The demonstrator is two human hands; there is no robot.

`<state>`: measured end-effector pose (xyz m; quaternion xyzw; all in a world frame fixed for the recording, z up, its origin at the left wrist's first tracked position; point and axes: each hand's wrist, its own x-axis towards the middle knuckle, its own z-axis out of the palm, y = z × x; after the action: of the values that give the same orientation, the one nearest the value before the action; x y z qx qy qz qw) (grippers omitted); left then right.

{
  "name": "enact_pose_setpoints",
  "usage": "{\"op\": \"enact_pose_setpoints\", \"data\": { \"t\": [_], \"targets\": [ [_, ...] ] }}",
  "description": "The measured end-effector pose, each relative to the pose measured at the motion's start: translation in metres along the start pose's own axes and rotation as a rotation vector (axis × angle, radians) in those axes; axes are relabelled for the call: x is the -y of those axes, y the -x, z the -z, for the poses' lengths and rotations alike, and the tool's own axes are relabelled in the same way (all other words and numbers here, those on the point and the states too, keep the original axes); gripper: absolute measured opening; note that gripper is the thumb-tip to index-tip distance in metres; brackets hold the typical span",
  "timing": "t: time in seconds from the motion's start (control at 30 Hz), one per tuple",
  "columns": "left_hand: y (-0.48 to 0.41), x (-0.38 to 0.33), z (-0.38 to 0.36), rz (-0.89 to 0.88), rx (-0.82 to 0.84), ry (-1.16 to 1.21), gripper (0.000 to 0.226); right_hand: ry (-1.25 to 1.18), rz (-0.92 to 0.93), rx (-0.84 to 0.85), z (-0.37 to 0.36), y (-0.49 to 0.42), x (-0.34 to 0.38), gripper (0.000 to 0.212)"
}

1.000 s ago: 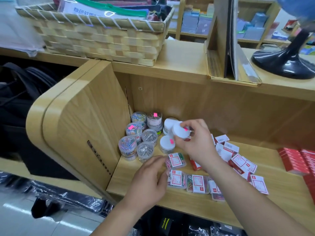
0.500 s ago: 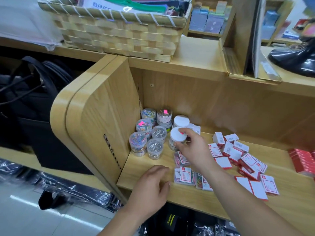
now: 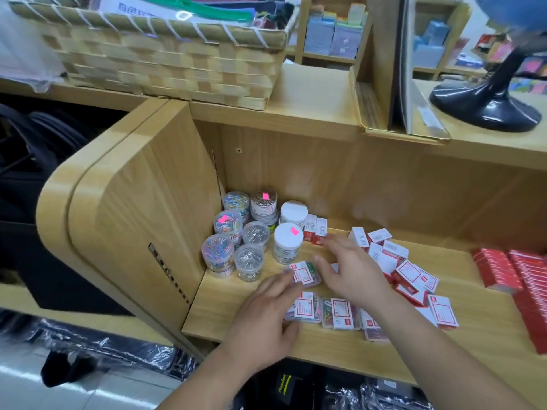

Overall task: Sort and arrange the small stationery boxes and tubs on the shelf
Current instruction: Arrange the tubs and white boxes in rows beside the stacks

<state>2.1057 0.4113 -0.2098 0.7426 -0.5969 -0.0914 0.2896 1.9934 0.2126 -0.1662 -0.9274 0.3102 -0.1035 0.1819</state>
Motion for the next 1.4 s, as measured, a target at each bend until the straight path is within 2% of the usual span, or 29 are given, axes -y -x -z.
{"op": "enact_pose_setpoints", "data": {
  "t": [0.1,0.27,0.4,0.57,0.7,0.8,0.97,1.07,1.23,1.4],
  "targets": [
    [-0.007,0.002,-0.005,0.010,0.002,-0.010,0.064,0.168,0.115,0.155,0.004,-0.028,-0.003,0.066],
    [-0.008,0.001,-0.011,0.006,-0.034,-0.078,0.060,0.246,0.158,0.292,-0.002,-0.054,-0.014,0.065],
    [-0.012,-0.004,-0.015,0.001,-0.043,-0.102,0.059,0.250,0.163,0.226,0.012,-0.045,-0.032,0.071],
    [-0.017,-0.010,-0.025,0.030,-0.036,-0.084,0.056,0.153,0.116,0.228,0.037,-0.033,-0.048,0.044],
    [-0.021,-0.017,-0.034,0.030,-0.041,-0.105,0.056,-0.020,-0.005,0.112,0.066,0.003,-0.063,0.036],
    [-0.026,-0.020,-0.038,0.036,-0.046,-0.132,0.057,-0.026,-0.089,-0.008,0.071,0.054,-0.082,0.022],
    [-0.030,-0.024,-0.053,0.040,-0.059,-0.154,0.060,-0.060,-0.123,-0.110,0.039,0.113,-0.070,0.029],
    [-0.034,-0.036,-0.055,0.025,-0.059,-0.131,0.058,-0.132,-0.048,-0.135,0.016,0.110,-0.041,0.037],
    [-0.028,-0.044,-0.045,-0.018,-0.024,-0.194,0.062,-0.080,0.033,-0.103,0.014,0.063,-0.025,0.039],
    [-0.007,-0.031,-0.026,-0.018,-0.020,-0.175,0.061,0.126,0.127,0.150,0.018,-0.006,-0.021,0.054]
  ]
}}
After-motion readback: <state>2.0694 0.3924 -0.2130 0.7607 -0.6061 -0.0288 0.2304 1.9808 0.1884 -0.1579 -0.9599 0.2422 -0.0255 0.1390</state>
